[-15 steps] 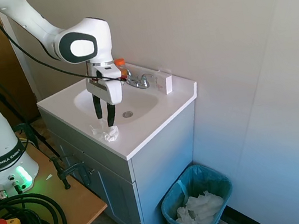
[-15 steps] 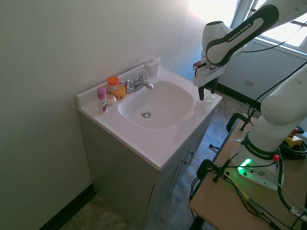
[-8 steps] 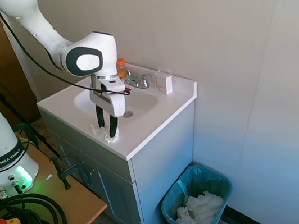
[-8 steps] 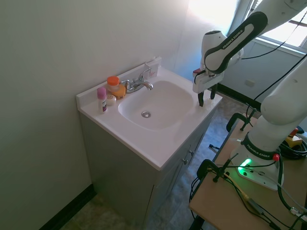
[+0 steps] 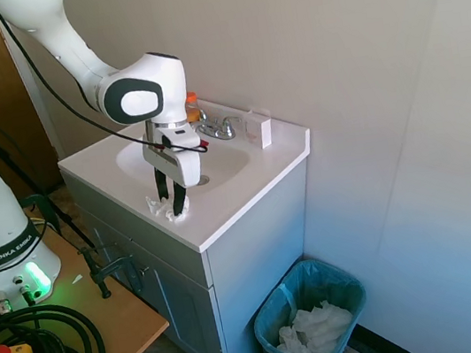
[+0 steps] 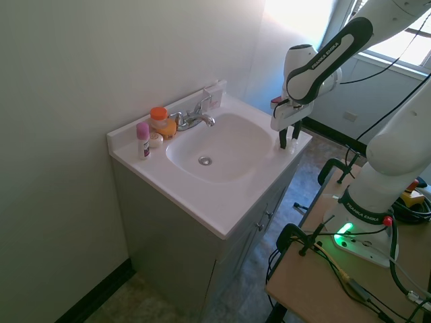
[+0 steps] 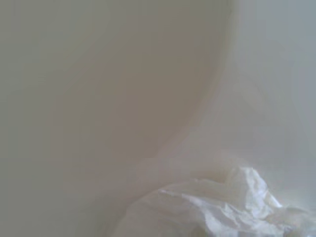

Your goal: Throw the tissue in the trash bin

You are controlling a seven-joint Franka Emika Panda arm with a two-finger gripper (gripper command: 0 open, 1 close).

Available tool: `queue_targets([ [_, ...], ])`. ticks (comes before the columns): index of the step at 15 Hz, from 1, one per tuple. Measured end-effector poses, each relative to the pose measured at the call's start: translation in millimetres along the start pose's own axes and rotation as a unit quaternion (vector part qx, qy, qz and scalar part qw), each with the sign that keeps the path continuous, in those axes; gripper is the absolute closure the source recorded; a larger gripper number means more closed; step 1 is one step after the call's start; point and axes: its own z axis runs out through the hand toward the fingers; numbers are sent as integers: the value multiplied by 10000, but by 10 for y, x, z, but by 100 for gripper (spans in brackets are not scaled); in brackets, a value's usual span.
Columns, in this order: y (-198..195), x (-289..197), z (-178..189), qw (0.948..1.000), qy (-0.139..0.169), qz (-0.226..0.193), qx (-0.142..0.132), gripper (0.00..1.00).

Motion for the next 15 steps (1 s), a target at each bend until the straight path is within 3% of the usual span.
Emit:
queue_targets([
  [9, 55, 124, -102, 9990, -61, -2, 433, 100],
  [13, 239, 320, -625, 9953, 116, 203, 939, 100],
  [15, 378, 543, -1056, 9896, 242, 495, 1328, 100],
])
